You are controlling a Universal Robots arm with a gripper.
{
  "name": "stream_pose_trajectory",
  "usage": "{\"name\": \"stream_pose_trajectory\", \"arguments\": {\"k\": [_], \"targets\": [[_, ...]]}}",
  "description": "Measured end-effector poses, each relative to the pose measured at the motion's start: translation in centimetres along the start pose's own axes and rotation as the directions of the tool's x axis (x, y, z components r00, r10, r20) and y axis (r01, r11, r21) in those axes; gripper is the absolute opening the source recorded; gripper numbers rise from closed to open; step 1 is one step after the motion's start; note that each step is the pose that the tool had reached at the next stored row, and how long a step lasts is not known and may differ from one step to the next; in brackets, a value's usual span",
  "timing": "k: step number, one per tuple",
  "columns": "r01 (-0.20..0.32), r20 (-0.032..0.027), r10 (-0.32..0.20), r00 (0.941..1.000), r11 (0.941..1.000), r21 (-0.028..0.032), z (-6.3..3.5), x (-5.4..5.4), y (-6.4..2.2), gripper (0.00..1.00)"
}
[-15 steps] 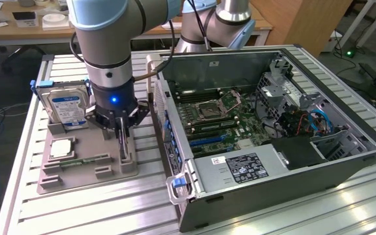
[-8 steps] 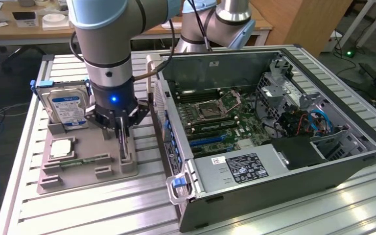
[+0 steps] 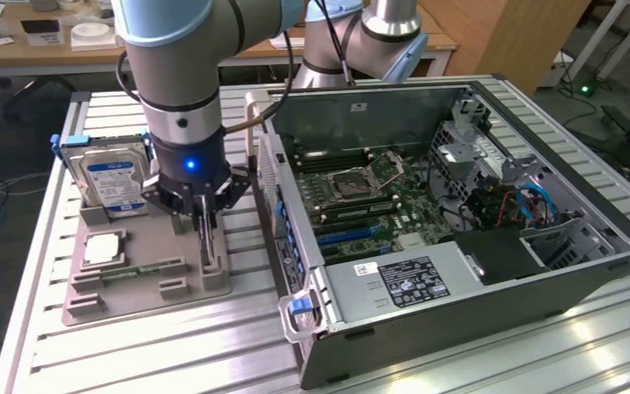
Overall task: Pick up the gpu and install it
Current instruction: 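Pick up the gpu and move the gpu toward the slot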
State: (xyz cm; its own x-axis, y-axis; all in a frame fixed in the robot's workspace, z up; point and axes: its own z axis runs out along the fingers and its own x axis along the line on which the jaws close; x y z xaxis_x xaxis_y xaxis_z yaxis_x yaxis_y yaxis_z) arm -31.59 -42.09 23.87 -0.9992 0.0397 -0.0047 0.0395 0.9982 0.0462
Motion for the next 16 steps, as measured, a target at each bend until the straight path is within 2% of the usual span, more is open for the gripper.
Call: {"name": "stream_pose_trajectory", "arguments": {"k": [16], "targets": [[0.0, 0.0001, 0.0, 1.0, 1.0, 0.0, -0.45, -0.01, -0.01, 0.28]]}}
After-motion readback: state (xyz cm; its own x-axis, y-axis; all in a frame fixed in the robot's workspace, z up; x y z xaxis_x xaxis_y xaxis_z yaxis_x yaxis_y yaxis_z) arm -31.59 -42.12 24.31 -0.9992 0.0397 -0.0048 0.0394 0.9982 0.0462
